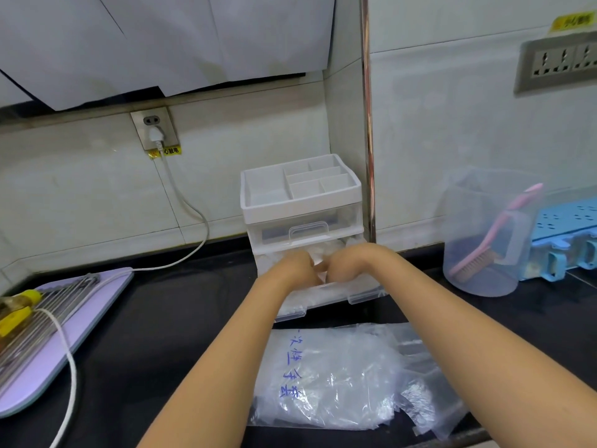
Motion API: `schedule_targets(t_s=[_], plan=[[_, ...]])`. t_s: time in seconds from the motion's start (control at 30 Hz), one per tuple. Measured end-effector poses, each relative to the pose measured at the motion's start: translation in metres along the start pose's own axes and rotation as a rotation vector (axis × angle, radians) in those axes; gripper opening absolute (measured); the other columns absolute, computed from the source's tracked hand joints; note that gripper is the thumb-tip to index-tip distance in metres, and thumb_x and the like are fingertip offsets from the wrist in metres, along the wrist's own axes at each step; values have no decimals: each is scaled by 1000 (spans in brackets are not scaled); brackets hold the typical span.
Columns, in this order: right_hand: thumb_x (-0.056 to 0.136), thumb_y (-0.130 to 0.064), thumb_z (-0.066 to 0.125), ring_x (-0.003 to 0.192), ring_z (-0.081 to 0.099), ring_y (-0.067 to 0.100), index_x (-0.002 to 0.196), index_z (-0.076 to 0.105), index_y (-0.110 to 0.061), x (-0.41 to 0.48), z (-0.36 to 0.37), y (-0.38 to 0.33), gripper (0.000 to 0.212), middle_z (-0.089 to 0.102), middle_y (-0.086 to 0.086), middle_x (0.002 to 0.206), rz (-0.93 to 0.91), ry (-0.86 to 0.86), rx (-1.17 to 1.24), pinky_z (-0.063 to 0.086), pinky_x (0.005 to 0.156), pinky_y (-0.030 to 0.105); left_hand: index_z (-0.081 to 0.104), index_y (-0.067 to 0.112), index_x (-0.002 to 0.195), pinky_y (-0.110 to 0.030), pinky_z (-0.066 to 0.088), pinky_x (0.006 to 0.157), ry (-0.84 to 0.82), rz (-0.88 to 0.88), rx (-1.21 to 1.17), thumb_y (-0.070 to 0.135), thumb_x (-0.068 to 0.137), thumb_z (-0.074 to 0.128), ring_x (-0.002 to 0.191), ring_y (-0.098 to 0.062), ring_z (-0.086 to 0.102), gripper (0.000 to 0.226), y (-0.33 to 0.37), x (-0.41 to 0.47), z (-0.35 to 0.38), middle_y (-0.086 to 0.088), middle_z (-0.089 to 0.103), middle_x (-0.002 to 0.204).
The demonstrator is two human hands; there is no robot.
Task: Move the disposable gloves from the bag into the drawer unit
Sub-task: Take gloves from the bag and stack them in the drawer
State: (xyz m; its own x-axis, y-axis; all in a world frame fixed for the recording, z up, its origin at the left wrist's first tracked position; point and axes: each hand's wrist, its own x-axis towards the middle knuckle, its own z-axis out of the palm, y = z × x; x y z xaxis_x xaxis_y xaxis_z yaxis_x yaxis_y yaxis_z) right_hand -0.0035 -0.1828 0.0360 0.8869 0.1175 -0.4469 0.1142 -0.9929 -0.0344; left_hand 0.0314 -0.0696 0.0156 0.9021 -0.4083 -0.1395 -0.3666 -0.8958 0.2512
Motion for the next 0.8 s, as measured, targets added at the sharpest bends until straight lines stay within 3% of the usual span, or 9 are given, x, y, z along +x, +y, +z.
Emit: schedule_targets(t_s=[0.13,0.2,0.33,0.4,0.5,0.57,0.63,0.73,0.8], plan=[[100,-15,29,144,20,26,153,9,-30,3,0,7,59,12,1,160,45,-12,68,21,113,37,57,13,122,-30,43,83,-150,-104,129,46,90,57,99,-22,53,46,-4,7,0,-3,57,111],[97,-10,30,141,26,28,152,23,-20,9,-1,8,55,22,5,157,99,36,85,26,110,40,55,19,127,-33,44,90,-193,-121,162,45,91,54,108,-23,53,45,-6,10,-3,-2,56,124],[99,-7,28,129,43,28,144,35,-5,13,-2,1,45,38,12,147,199,113,176,36,101,34,56,11,115,-28,36,76,-203,-134,262,32,99,46,89,-22,44,28,1,1,-12,-6,50,103],[101,-9,28,123,46,28,141,38,-3,14,-2,-3,42,42,12,143,215,133,187,37,99,33,55,10,120,-28,35,76,-189,-128,280,30,99,45,88,-21,43,31,3,-2,-14,-5,47,101],[101,-8,30,97,45,24,129,49,0,17,0,-4,35,49,12,113,210,156,202,37,86,31,54,9,126,-28,36,77,-197,-138,292,30,99,47,91,-21,45,35,5,-4,-15,-3,48,104],[100,-5,30,80,43,20,102,56,-1,16,1,0,27,45,8,92,208,193,239,35,76,27,54,10,126,-28,37,77,-193,-138,283,30,98,48,91,-22,45,35,6,-5,-15,-3,48,105],[99,-3,28,63,33,15,78,47,-9,8,1,2,29,35,5,74,228,232,292,32,61,22,55,10,125,-29,38,77,-183,-133,263,32,97,49,91,-22,46,35,5,-5,-15,-3,49,105],[99,-3,29,78,41,21,121,52,2,-4,-3,4,33,53,16,99,218,266,337,34,68,24,56,10,125,-29,38,77,-167,-140,237,31,97,49,91,-22,46,35,6,-7,-15,-4,49,105],[98,-5,32,89,42,22,122,53,-1,-12,-5,8,32,54,9,98,195,294,315,35,74,26,54,8,126,-28,37,78,-151,-145,227,28,98,48,92,-22,45,35,7,-11,-16,-4,47,105]])
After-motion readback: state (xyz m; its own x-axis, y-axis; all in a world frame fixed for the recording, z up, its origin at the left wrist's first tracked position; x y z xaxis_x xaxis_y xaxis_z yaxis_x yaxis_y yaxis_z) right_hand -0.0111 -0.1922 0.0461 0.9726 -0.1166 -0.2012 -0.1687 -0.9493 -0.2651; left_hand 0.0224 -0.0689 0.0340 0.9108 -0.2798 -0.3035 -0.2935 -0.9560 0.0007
